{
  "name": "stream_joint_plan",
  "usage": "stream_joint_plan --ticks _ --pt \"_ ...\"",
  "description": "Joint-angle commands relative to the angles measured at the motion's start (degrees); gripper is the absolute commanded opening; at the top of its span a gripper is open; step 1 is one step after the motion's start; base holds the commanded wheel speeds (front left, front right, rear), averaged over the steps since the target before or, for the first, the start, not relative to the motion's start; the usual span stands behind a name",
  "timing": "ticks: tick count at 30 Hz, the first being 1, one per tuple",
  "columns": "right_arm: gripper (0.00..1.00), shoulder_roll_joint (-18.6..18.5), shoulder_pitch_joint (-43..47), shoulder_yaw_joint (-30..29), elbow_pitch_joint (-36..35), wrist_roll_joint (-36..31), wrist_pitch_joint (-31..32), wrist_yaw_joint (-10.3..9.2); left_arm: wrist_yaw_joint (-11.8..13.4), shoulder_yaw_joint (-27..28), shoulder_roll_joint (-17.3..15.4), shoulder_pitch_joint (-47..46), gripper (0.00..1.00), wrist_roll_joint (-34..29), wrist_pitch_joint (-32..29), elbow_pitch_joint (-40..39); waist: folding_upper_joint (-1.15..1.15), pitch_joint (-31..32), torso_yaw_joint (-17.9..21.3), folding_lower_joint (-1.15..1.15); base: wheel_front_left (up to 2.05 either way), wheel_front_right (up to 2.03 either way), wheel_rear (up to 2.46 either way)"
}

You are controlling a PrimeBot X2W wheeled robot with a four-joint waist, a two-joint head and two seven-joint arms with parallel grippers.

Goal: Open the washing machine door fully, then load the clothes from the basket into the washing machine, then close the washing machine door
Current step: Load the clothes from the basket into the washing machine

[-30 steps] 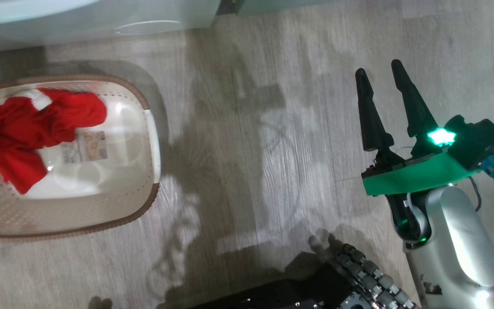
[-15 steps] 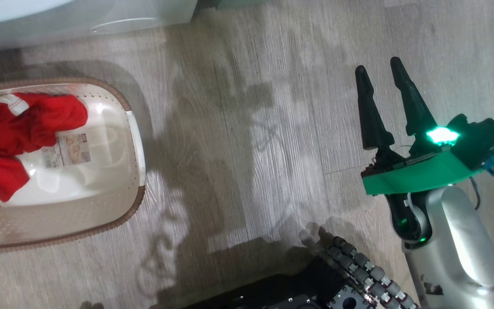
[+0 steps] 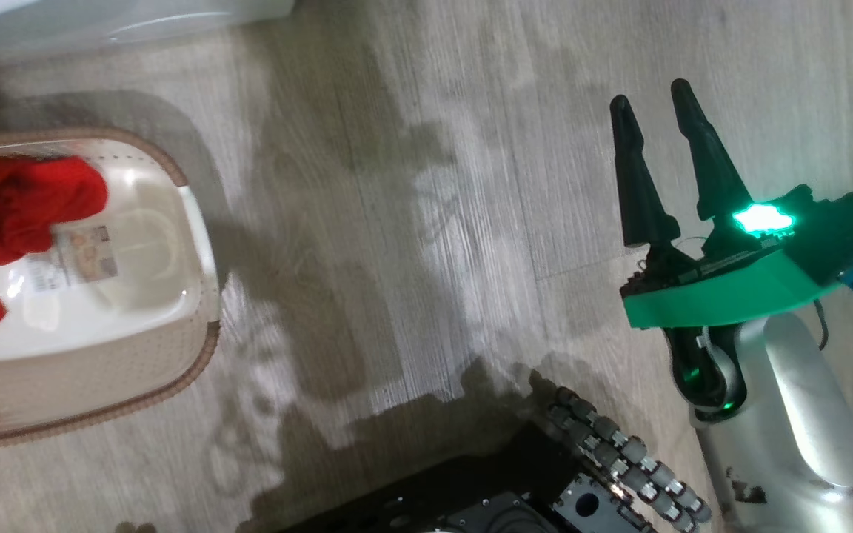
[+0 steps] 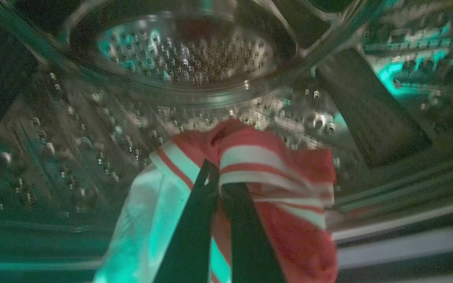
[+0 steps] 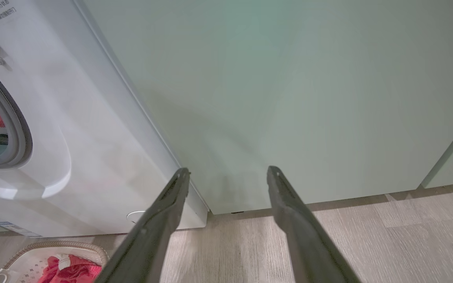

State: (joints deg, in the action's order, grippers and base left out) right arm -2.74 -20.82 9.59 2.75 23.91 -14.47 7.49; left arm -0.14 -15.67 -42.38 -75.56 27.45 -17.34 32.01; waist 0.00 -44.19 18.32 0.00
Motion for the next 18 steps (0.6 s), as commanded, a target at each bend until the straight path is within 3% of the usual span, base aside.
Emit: stream_joint_plan --ticks 1,8,17,18 --pt "1.00 -0.1 0.9 1.2 -2.0 0.7 -0.5 0.00 0.5 2.2 -3.6 -2.6 0.00 -1.1 2.7 -1.3 0.00 -1.0 1.0 0.00 0.00 0.00 0.00" --pt "1.00 -0.1 1.5 1.6 -3.1 1.6 -0.5 0.00 -0.4 2.9 -3.9 -6.1 0.00 -2.7 14.3 2.3 0.00 -3.6 2.9 0.00 0.00 0.00 0.00" --pt "1.00 -0.1 1.5 1.8 -3.3 1.8 -0.5 0.00 -2.7 3.0 -2.7 -7.2 0.00 -1.3 19.7 10.5 0.00 -4.8 2.9 0.00 0.00 0.00 0.00" --pt "1.00 -0.1 1.5 1.8 -3.3 1.7 -0.5 0.00 -2.9 3.0 -2.3 -7.6 0.34 -1.0 20.0 11.1 0.00 -4.7 2.8 0.00 0.00 0.00 0.00"
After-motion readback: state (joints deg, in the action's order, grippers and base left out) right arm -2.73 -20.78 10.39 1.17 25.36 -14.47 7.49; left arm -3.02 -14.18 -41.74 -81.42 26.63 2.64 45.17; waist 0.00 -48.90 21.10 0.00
